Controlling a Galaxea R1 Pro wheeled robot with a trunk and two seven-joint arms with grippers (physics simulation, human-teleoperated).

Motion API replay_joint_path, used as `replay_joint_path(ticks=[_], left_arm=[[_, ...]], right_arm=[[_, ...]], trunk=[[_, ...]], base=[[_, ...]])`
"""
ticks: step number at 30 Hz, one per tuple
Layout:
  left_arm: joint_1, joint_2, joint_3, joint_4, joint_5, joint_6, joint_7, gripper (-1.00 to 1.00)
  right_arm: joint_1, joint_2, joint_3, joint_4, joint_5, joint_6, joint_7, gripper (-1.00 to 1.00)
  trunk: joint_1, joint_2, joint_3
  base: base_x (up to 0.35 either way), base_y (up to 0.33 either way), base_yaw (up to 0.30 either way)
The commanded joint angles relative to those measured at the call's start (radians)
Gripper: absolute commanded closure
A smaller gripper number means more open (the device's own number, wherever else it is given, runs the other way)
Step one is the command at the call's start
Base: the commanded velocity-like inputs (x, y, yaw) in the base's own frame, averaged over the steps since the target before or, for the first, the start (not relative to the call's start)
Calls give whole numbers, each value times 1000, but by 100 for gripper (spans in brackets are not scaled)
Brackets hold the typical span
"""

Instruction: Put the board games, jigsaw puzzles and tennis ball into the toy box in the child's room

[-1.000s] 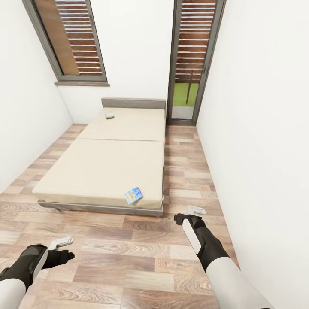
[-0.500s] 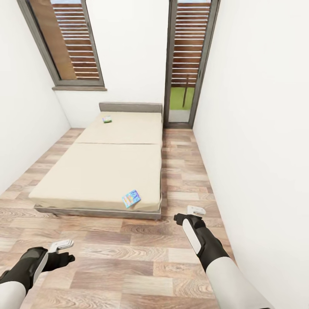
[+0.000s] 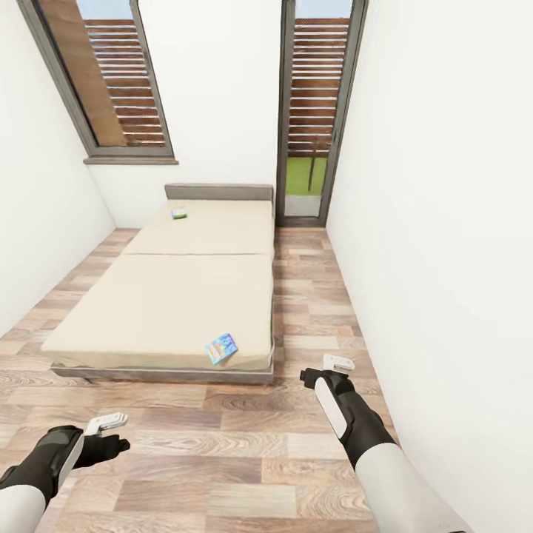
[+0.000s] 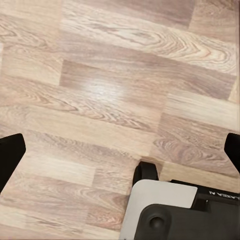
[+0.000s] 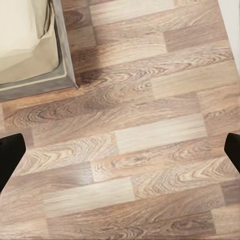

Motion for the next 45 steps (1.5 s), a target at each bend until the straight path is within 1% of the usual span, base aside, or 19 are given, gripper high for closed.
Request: replay_joint_path(ticks=[1, 13, 20, 23, 24, 29, 37, 45], left_arm=[[-1, -1, 6, -2, -10, 5, -9, -100], [1, 0, 7, -1, -12, 0, -14, -100], [11, -2, 6, 1, -12, -5, -10, -100], [23, -1, 7, 1, -11, -24, -9, -100], [33, -1, 7, 1, -10, -47, -9, -100], [51, -2, 7, 1, -7, -115, -9, -100], [59, -3, 7, 11, -6, -145, -6, -100], [60, -3, 7, 55, -4, -168, -6, -100]], right_arm=[[-1, 0, 2, -1, -9, 2, -9, -100], [-1, 0, 4, -1, -9, 1, -9, -100], [-1, 0, 8, -1, 3, 0, -9, -100], [-1, 0, 9, -1, 5, -1, -9, -100], [-1, 0, 10, -1, 6, -1, -9, -100], [-1, 0, 12, -1, 8, -3, -9, -100], [-1, 0, 13, -1, 9, -2, -9, -100], [-1, 0, 13, -1, 10, -3, -9, -100]], trunk=[[1, -2, 0], [1, -2, 20], [1, -2, 31], [1, -2, 35], [1, -2, 36], [1, -2, 42], [1, -2, 52], [1, -2, 63]], base=[[0, 0, -79], [0, 0, -64], [0, 0, -10], [0, 0, -2], [0, 0, -1], [0, 0, 0], [0, 0, 41], [0, 0, 105]])
